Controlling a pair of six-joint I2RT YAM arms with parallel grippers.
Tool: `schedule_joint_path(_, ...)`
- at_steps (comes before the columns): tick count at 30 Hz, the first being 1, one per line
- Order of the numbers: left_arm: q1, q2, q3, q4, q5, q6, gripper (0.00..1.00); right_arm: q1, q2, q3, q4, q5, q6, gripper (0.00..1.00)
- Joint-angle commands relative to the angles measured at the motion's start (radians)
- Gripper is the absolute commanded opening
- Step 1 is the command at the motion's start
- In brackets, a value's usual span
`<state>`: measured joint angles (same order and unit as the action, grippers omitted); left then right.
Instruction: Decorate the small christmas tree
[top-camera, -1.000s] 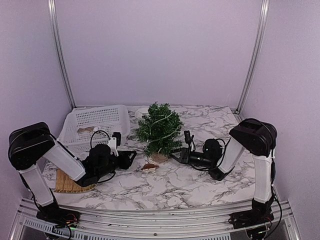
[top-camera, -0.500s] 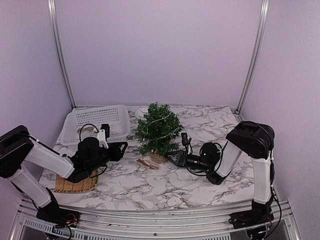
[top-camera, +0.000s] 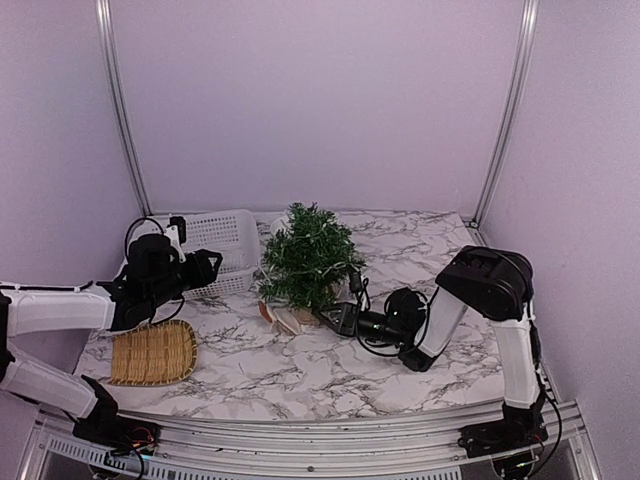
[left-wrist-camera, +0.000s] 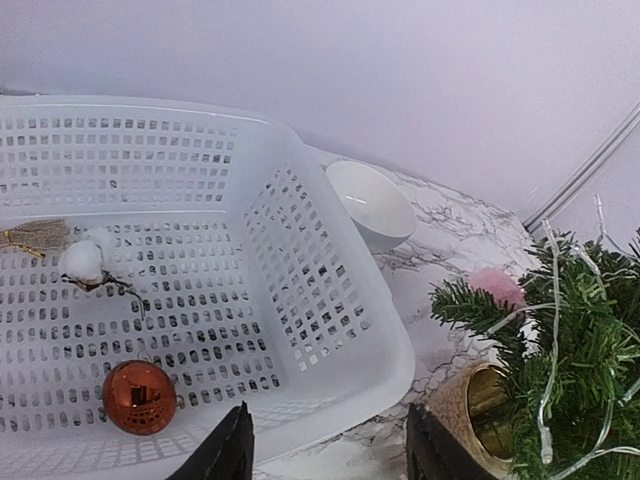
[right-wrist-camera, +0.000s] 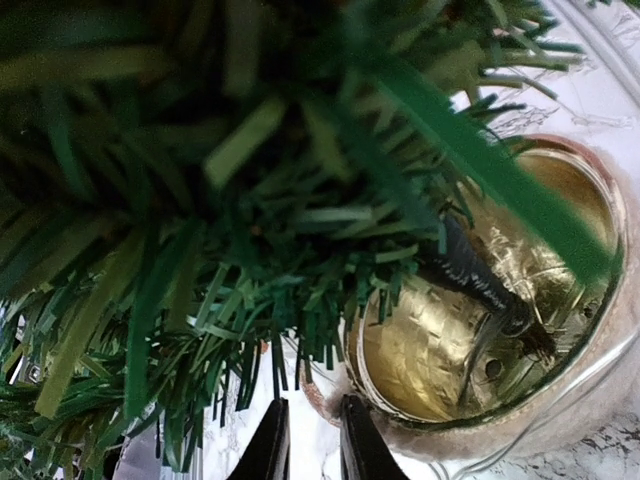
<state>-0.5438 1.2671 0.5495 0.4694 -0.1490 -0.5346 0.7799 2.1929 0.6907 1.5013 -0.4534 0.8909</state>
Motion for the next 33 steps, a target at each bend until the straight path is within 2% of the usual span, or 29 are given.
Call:
schedule_joint_path(1, 0.059, -0.018, 0.062, -0.203, 0.056, 0.012, 0.53, 0.024, 0.019, 0.042, 0.055, 0.033, 0.003, 0.17)
schedule_joint_path(6, 0.155, -0.004, 0.182, -0.435, 0.060, 0.040, 0.56, 0.029, -0.033, -0.017, 0.056, 0.045, -0.021, 0.19)
schedule_joint_path(11, 0.219, 0.026, 0.297, -0.601, 0.076, 0.080, 0.61, 0.032, -0.139, -0.120, 0.009, 0.076, -0.071, 0.20)
schedule_joint_path(16, 0.266, 0.149, 0.429, -0.732, 0.140, 0.114, 0.62, 0.031, -0.212, -0.218, -0.001, 0.110, -0.092, 0.22)
schedule_joint_path(22, 0.272, 0.335, 0.594, -0.900, 0.202, 0.172, 0.62, 0.032, -0.324, -0.323, -0.043, 0.146, -0.138, 0.22)
schedule_joint_path(28, 0.276, 0.488, 0.699, -1.002, 0.249, 0.214, 0.62, 0.032, -0.480, -0.383, -0.178, 0.182, -0.241, 0.23)
schedule_joint_path(33, 0.277, 0.579, 0.727, -1.028, 0.250, 0.220, 0.62, 0.031, -0.638, -0.370, -0.379, 0.211, -0.335, 0.24)
